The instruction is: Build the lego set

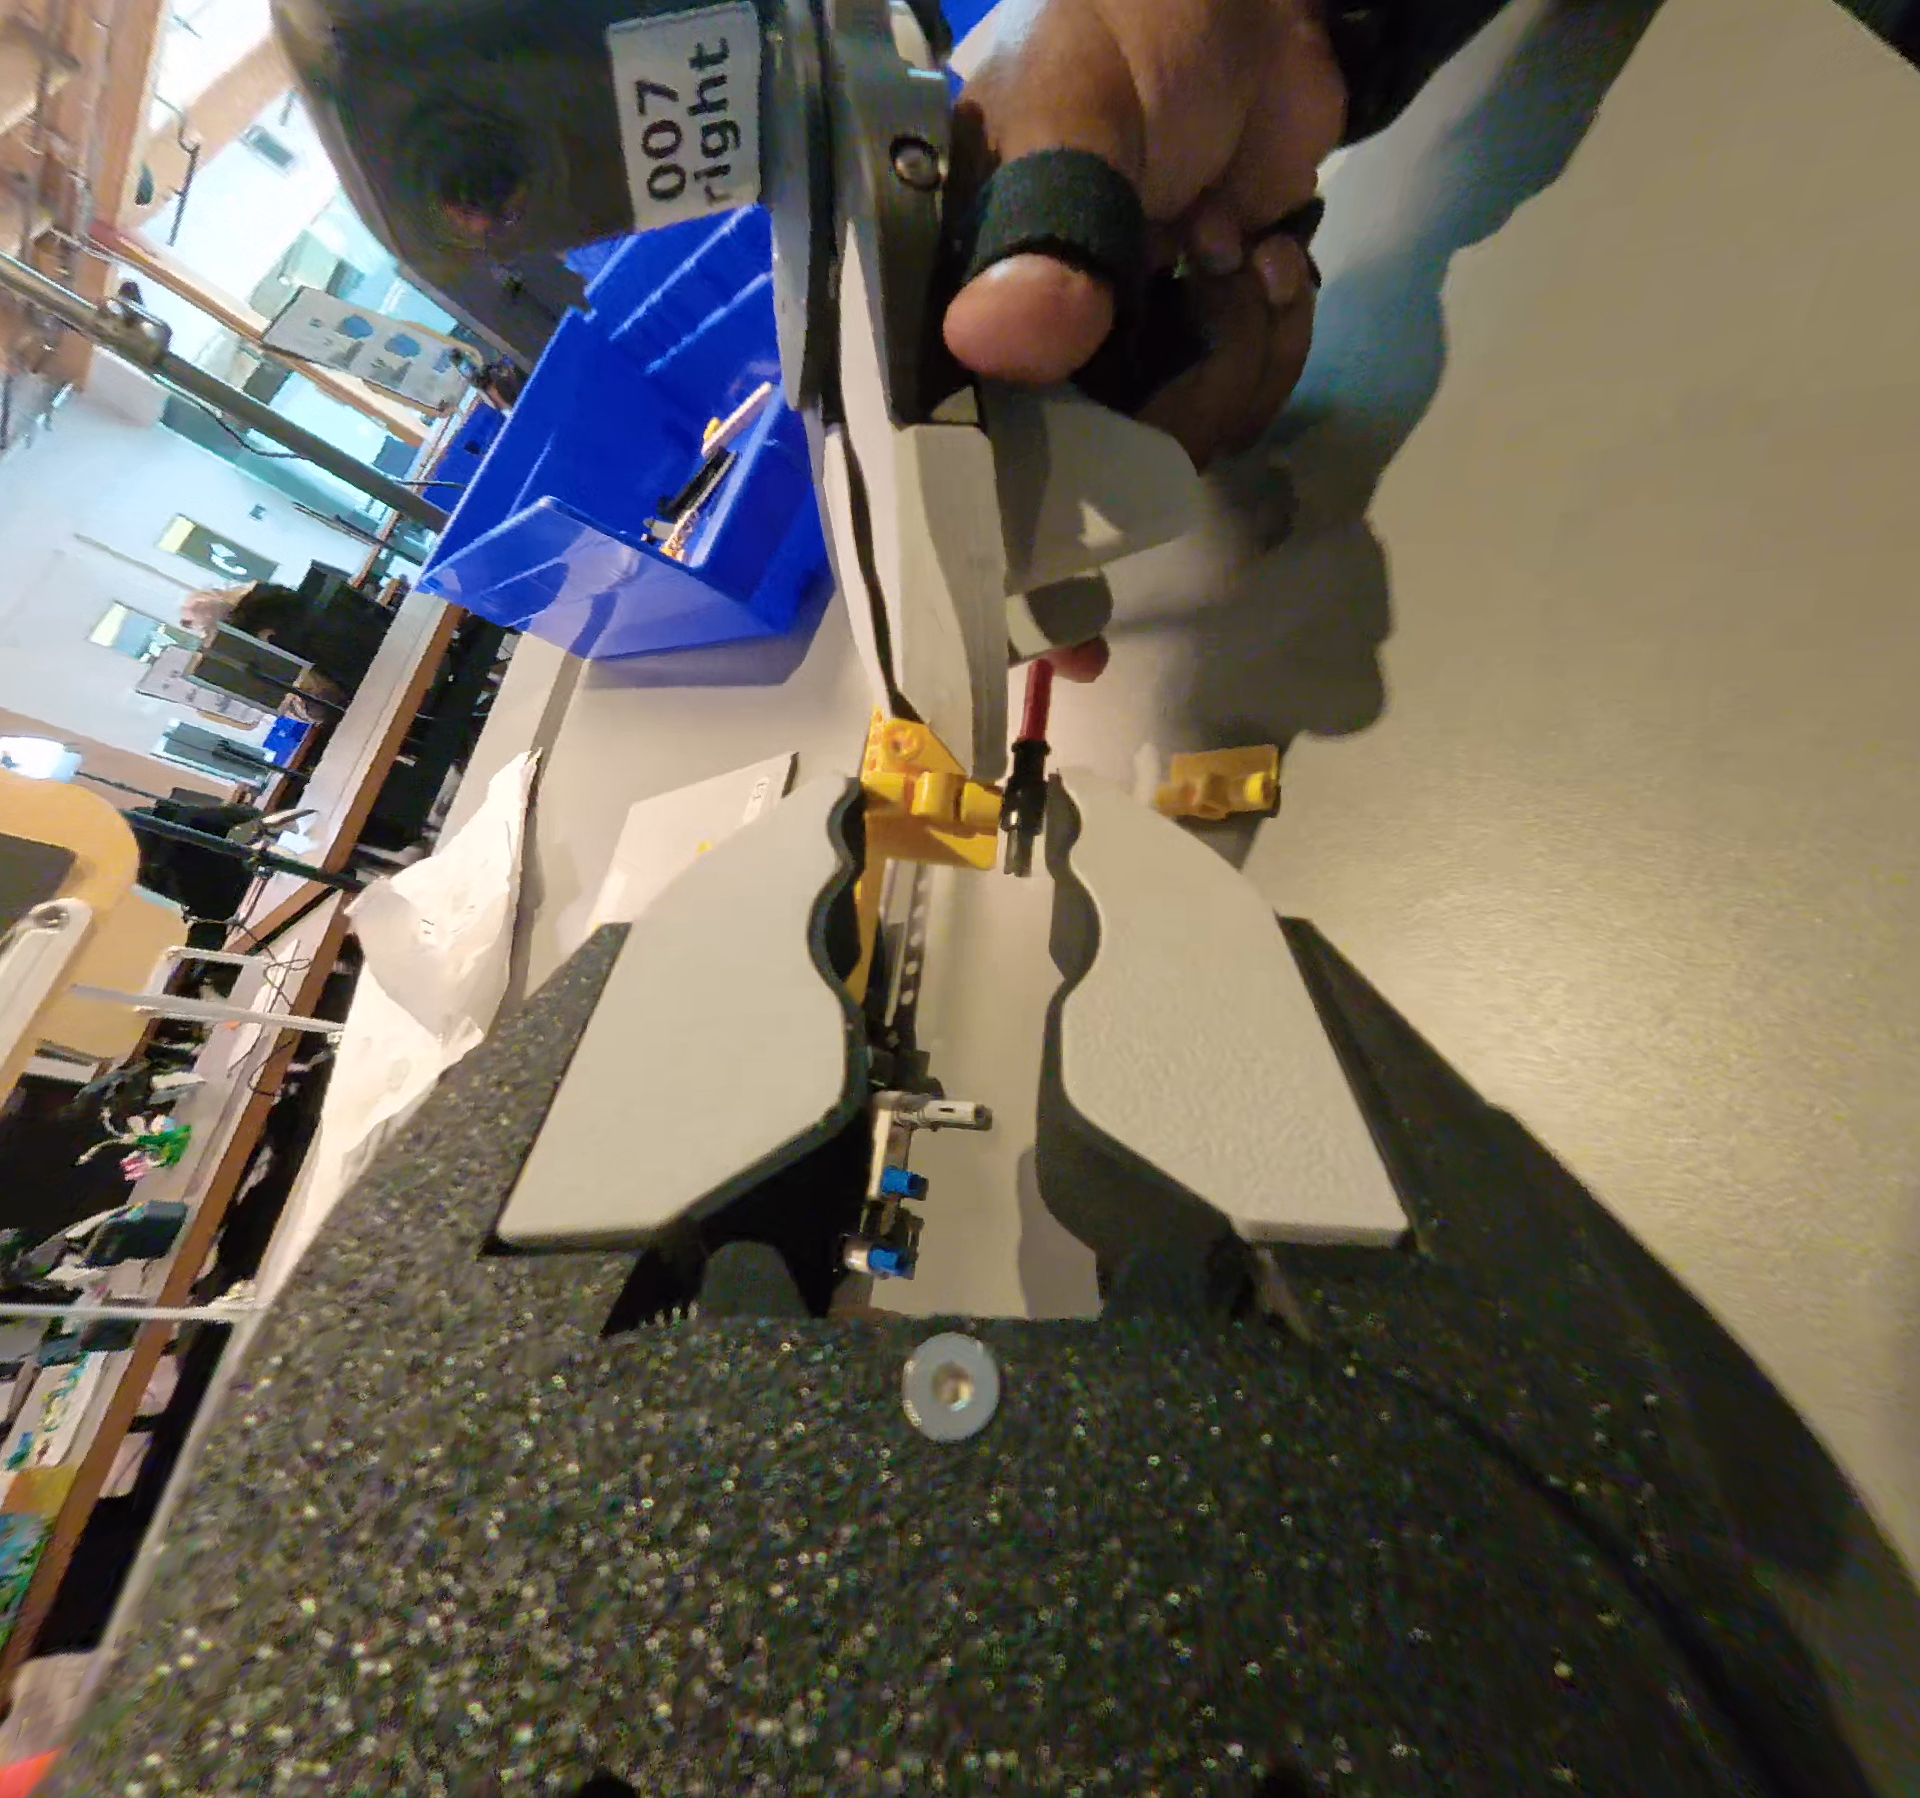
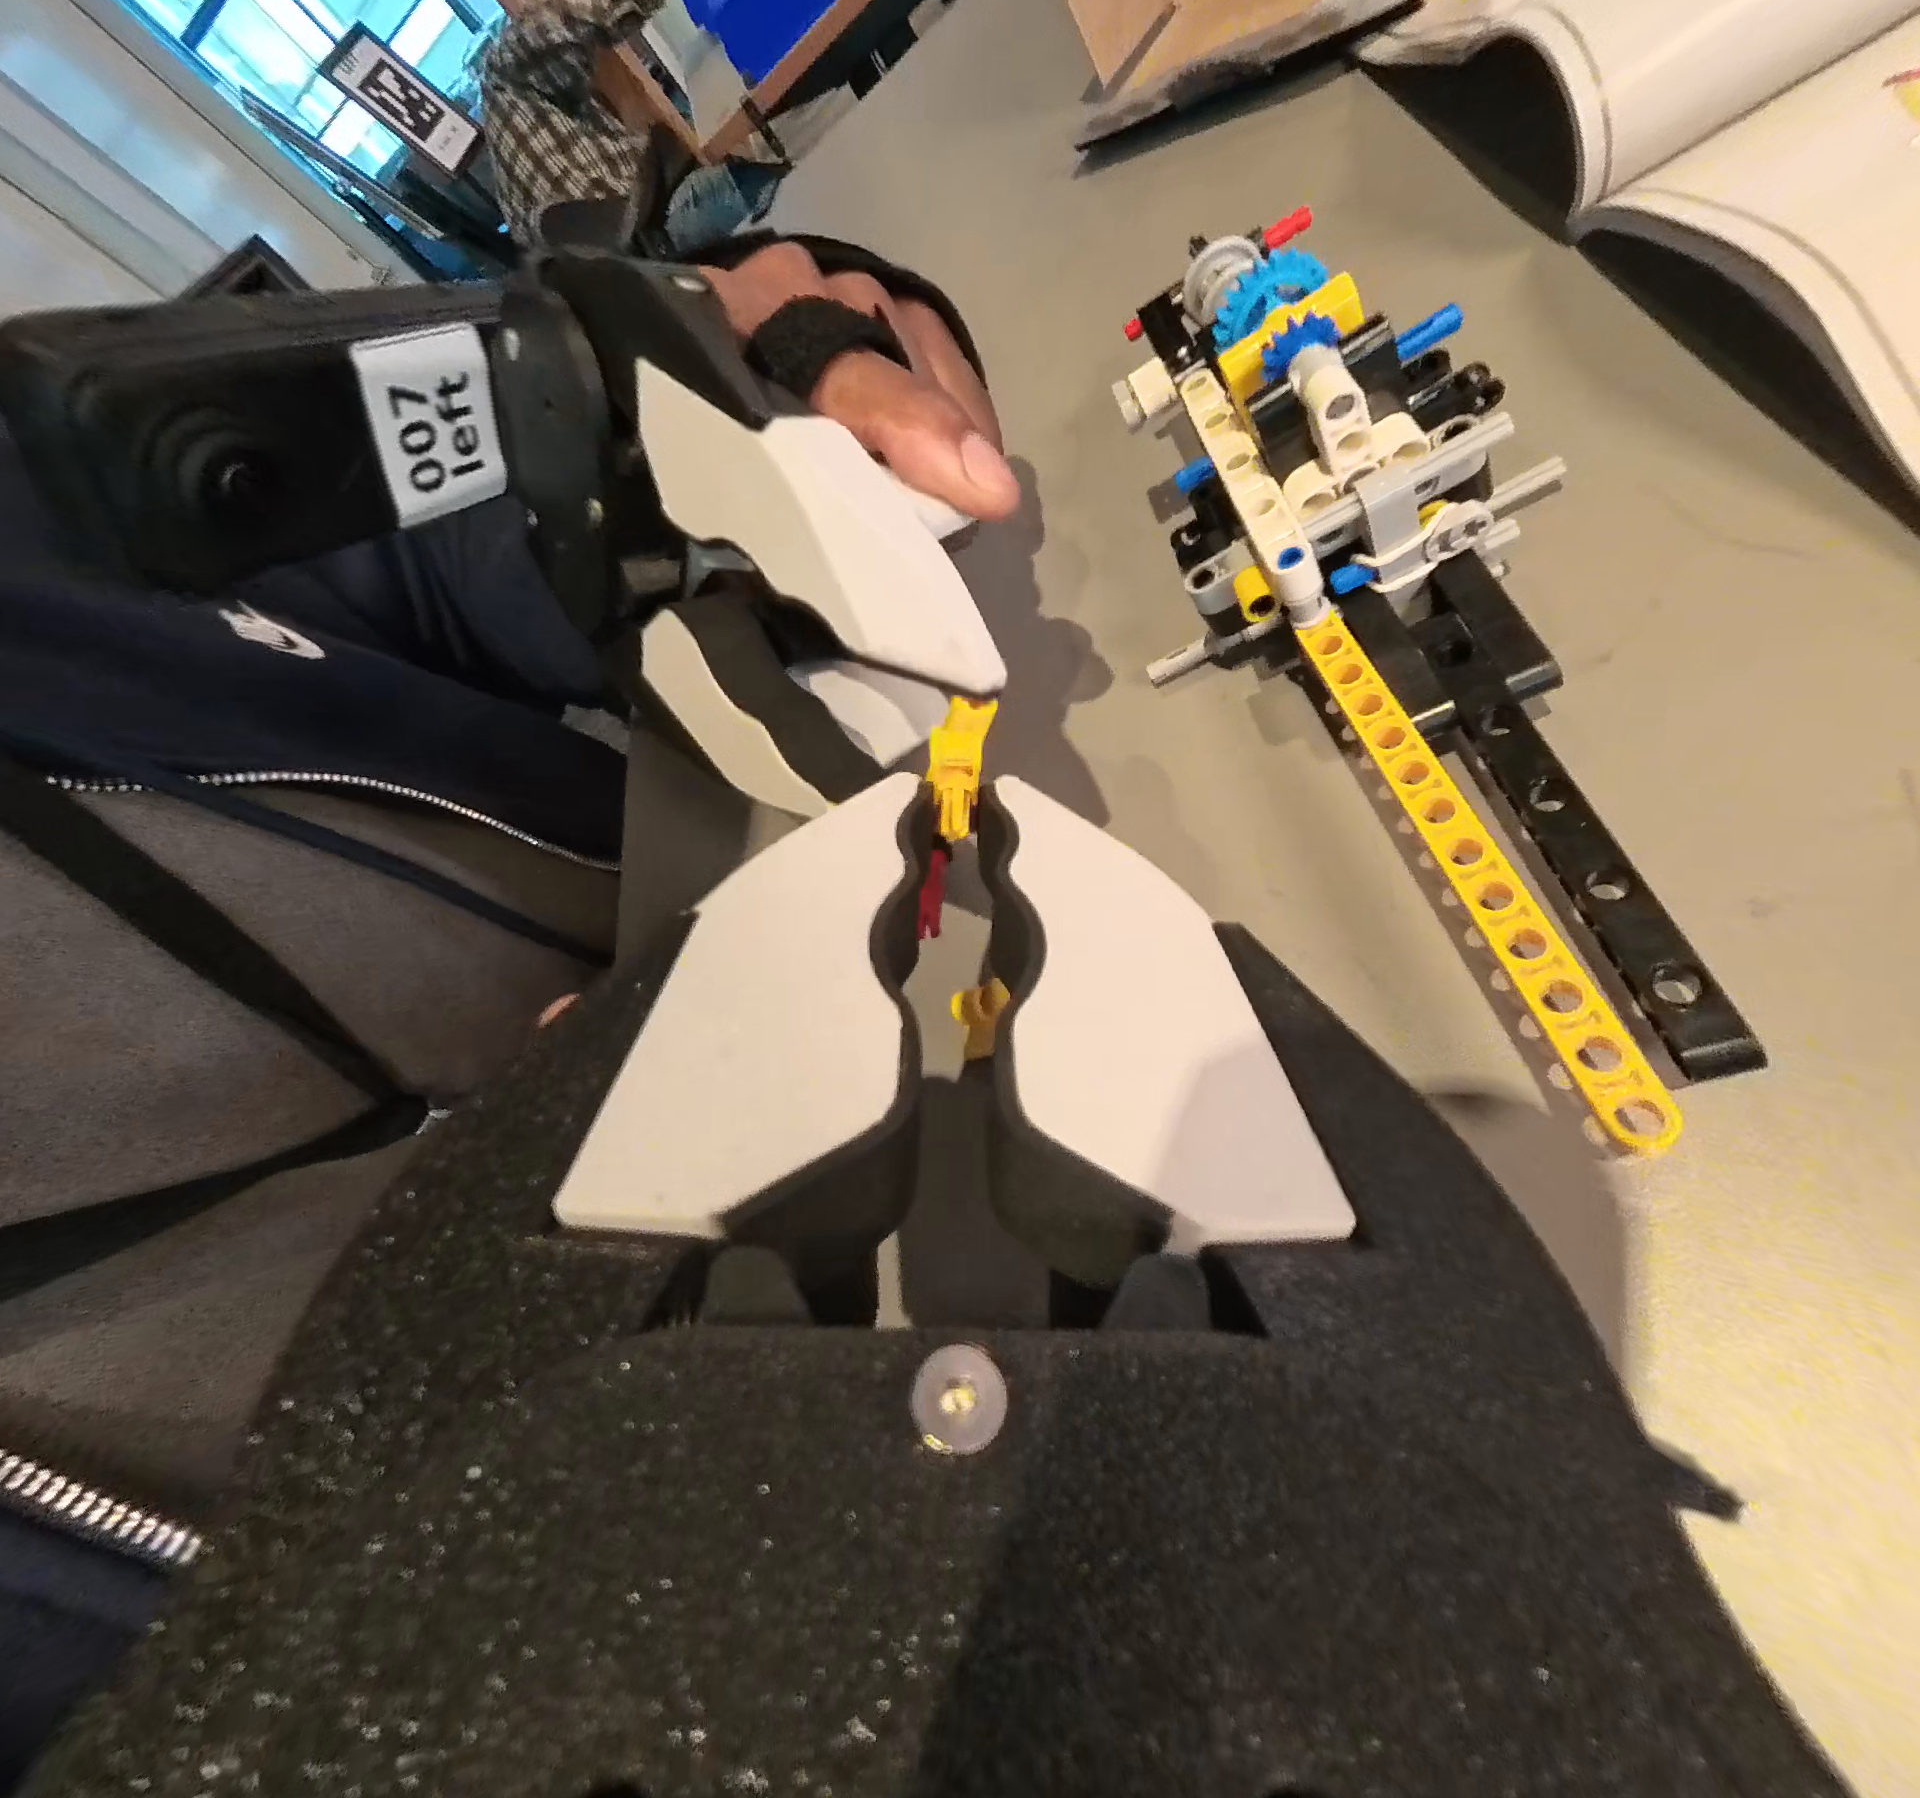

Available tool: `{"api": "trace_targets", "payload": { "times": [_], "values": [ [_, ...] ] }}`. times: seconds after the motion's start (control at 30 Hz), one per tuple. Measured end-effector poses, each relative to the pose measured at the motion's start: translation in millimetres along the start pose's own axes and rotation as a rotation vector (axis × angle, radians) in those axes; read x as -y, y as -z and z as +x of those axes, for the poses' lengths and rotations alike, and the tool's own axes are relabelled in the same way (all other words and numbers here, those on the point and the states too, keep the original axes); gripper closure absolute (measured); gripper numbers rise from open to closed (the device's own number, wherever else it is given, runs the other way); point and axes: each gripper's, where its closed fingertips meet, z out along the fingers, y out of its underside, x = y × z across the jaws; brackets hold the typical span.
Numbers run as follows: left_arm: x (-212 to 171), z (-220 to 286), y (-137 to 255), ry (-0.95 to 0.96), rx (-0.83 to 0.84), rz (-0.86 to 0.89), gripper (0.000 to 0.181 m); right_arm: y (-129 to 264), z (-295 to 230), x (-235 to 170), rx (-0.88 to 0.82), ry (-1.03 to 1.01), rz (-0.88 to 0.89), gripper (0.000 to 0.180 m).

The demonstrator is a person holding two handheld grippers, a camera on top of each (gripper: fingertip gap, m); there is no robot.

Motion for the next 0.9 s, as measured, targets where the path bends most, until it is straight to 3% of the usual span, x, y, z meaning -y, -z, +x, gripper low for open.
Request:
{"api": "trace_targets", "payload": {
  "times": [0.4, 0.57, 0.73, 0.9],
  "values": [
    [10, -16, 15, 0.401, -0.130, 0.178, 0.146, 4, -6, 8, 0.004, 0.094, 0.046, 0.172],
    [4, -10, 13, 0.438, -0.192, 0.143, 0.148, 3, -8, 7, 0.012, 0.104, 0.040, 0.172],
    [2, -4, 11, 0.467, -0.233, 0.139, 0.168, 3, -10, 7, 0.025, 0.113, 0.037, 0.172],
    [8, -6, 14, 0.560, -0.278, 0.190, 0.164, 2, -14, 5, 0.044, 0.128, 0.018, 0.172]
  ]
}}
